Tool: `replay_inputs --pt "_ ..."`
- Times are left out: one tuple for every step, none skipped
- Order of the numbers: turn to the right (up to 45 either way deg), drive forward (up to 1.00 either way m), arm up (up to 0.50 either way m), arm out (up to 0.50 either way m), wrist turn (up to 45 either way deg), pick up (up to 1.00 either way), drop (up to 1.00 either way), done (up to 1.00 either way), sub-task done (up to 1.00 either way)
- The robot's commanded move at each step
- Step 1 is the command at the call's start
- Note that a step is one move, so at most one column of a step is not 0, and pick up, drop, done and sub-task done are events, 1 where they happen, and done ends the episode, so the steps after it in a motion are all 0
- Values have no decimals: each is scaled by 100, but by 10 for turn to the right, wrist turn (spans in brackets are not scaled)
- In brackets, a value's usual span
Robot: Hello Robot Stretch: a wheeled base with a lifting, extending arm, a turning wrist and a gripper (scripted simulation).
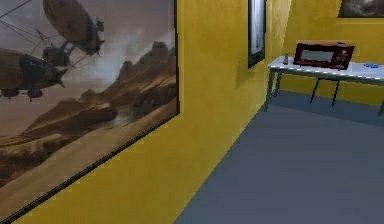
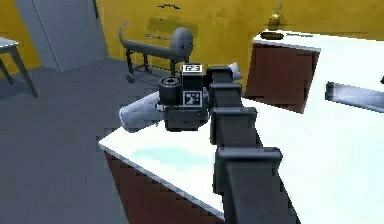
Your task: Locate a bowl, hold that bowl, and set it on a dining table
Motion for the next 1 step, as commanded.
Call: replay_inputs --pt "0 0 0 0 -450 0 0 0 0"
